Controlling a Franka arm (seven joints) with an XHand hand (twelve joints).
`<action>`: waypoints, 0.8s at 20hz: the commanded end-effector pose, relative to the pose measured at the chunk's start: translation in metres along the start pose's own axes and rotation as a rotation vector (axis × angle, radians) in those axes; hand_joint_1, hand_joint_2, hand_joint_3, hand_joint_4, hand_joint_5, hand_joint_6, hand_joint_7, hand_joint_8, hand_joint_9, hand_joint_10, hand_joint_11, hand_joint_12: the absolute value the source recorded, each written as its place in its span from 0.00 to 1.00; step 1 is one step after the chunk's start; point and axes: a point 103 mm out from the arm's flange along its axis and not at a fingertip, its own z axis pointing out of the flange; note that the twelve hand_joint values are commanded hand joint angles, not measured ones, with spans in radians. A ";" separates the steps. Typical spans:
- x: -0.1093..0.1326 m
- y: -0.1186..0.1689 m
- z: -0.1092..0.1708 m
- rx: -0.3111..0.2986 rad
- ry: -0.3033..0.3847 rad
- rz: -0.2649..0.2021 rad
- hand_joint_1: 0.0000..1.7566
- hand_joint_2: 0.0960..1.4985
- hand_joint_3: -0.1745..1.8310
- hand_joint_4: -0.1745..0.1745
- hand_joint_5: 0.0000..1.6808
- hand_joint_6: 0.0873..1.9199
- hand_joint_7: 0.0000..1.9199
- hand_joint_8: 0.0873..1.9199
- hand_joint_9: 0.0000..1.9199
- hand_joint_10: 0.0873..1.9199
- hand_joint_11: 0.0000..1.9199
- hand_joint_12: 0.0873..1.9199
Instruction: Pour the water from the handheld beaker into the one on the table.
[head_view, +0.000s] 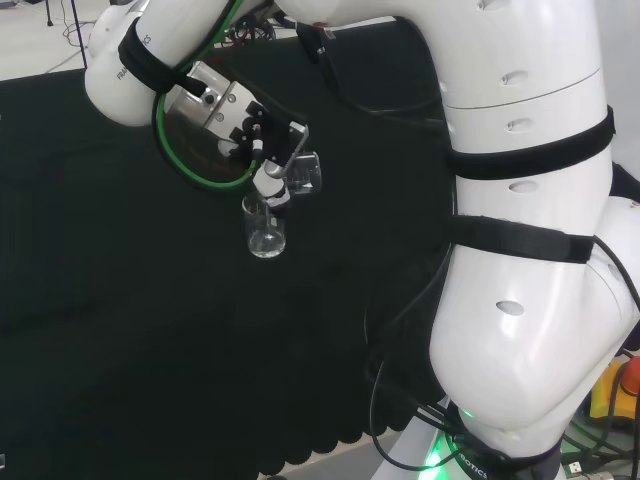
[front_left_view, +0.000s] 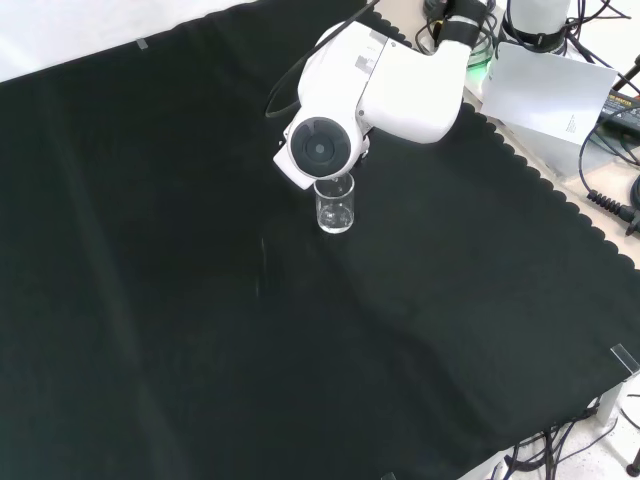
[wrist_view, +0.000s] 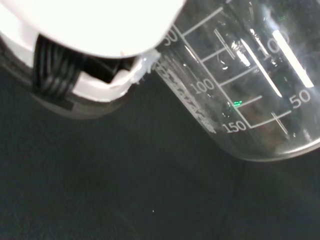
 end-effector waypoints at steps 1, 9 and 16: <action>0.008 -0.004 0.002 0.017 -0.020 -0.002 0.76 0.25 0.55 0.16 0.83 0.20 0.80 0.20 0.93 0.01 0.76 0.32; -0.001 -0.005 0.010 0.005 -0.001 -0.008 0.76 0.25 0.55 0.16 0.83 0.20 0.80 0.20 0.93 0.01 0.76 0.32; 0.008 -0.010 -0.001 -0.012 -0.010 -0.003 0.76 0.25 0.55 0.16 0.83 0.20 0.80 0.20 0.93 0.01 0.76 0.32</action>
